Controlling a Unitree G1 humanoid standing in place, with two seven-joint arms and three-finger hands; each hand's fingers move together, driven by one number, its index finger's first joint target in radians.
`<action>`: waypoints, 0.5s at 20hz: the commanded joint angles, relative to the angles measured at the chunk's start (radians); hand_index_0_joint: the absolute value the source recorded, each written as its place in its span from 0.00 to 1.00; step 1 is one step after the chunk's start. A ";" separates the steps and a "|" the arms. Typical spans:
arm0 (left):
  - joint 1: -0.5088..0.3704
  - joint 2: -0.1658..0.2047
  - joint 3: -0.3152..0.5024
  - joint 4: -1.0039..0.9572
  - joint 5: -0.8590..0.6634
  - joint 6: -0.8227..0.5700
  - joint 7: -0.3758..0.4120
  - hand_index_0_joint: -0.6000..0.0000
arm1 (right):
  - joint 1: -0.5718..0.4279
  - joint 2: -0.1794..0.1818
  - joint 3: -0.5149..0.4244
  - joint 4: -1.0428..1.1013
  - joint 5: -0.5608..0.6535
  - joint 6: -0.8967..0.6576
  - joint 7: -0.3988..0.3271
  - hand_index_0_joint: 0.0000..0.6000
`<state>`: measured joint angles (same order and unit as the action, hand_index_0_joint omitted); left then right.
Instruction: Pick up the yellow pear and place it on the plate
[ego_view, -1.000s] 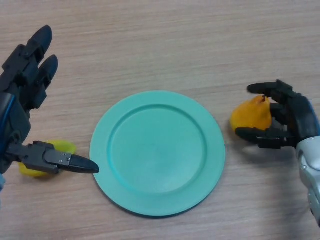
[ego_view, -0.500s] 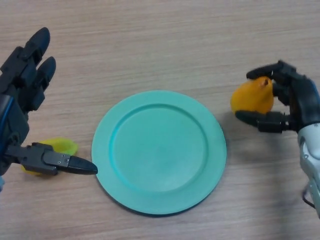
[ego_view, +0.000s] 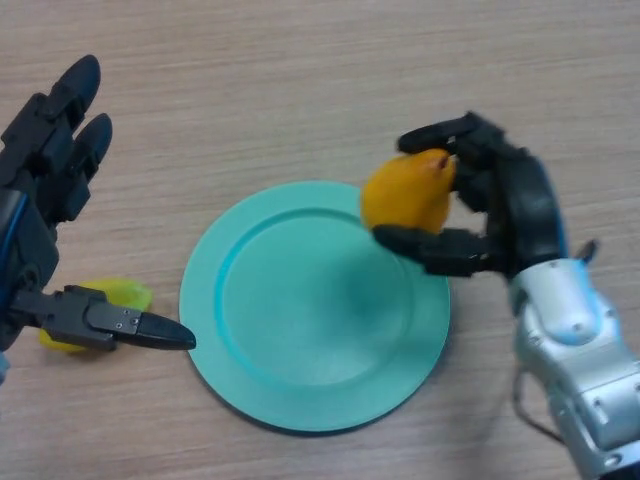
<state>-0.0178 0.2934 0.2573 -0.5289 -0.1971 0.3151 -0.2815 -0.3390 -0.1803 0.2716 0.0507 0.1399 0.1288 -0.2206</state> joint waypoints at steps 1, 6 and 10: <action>-0.032 0.042 0.067 -0.046 -0.007 -0.135 0.030 1.00 | -0.022 -0.010 0.027 -0.083 0.081 -0.111 -0.107 1.00; -0.016 0.042 0.082 -0.035 0.009 -0.170 0.011 1.00 | 0.005 -0.010 0.136 -0.012 0.186 -0.167 -0.176 1.00; -0.010 0.044 0.105 -0.031 -0.004 -0.178 0.010 1.00 | 0.021 -0.010 0.181 -0.008 0.264 -0.107 -0.190 1.00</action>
<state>-0.0045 0.2935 0.2657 -0.5123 -0.1887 0.2953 -0.2816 -0.2810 -0.1866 0.4854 0.0934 0.3852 0.1164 -0.4053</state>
